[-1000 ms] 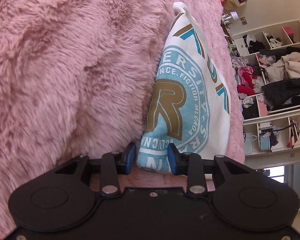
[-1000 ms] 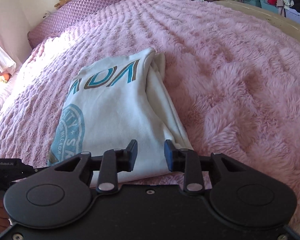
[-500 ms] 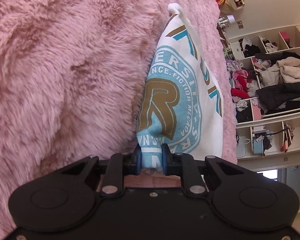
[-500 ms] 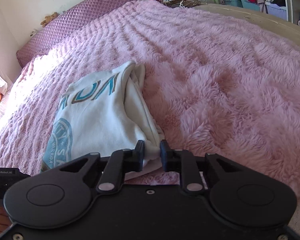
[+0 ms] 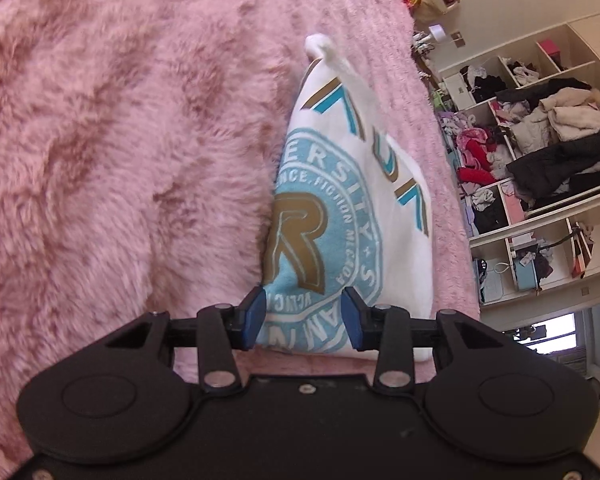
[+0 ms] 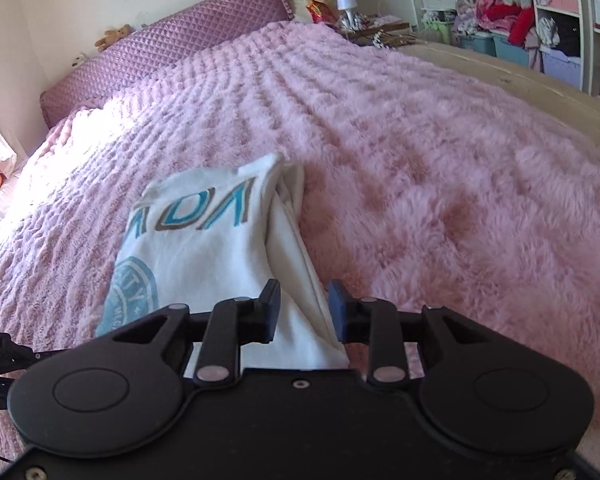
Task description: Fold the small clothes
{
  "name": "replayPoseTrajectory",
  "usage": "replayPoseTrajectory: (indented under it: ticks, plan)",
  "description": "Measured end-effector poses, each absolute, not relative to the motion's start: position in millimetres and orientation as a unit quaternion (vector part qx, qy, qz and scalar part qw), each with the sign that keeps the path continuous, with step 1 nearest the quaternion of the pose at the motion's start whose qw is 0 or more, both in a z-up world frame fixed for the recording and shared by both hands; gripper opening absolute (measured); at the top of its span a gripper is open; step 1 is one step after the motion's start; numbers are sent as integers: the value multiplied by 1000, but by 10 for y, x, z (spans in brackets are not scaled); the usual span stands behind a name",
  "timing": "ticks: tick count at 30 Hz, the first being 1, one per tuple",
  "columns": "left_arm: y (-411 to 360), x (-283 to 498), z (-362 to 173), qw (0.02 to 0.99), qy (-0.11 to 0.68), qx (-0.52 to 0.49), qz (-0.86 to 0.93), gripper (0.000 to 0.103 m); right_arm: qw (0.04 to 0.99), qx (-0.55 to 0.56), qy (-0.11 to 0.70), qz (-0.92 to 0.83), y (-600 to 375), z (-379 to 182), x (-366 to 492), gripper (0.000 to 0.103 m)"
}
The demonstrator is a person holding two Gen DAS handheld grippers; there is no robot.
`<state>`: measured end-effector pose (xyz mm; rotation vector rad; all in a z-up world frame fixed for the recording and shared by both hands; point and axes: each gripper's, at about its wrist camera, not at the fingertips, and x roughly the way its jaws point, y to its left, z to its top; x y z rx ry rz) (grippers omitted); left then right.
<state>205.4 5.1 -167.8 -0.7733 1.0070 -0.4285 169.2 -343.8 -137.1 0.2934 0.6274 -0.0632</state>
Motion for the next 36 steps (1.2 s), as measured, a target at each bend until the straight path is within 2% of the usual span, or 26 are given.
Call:
replayPoseTrajectory:
  ticks: [5,12,14,17,18,20,28,32,34,36]
  plan:
    - [-213,2224,-1389,825,420,-312,-212,40,943,132,305,9,-3244,-1399,2014,27]
    - [-539,2505,-1738,825,448,-282,-196,42,925,125,357,-22,-3182,-1712,2156,27]
    - [-525,2533,-1836,825,452,-277,-196,34,922,130,363,-24,-3235,-1790,2161,23]
    - [-437,2572,-1791,815,455,-295,-203,31,921,124,368,-23,-3242,-1730,2176,23]
    - [-418,2579,-1735,816,452,-296,-205,31,922,122,366,-25,-3225,-1681,2187,23]
    - [-399,2578,-1579,832,430,-288,-200,42,931,122,343,-16,-3200,-1576,2215,24]
    - [-596,3001,-1461,837,416,-291,-202,42,948,135,286,33,-3124,-1435,2622,24]
    - [-763,3172,-1611,846,439,-243,-180,42,940,129,315,16,-3160,-1597,2822,23]
    - [-785,3231,-1729,841,447,-247,-177,42,933,139,332,12,-3213,-1731,2878,17]
    - [-767,3254,-1749,838,445,-258,-179,42,933,133,333,16,-3225,-1779,2881,14]
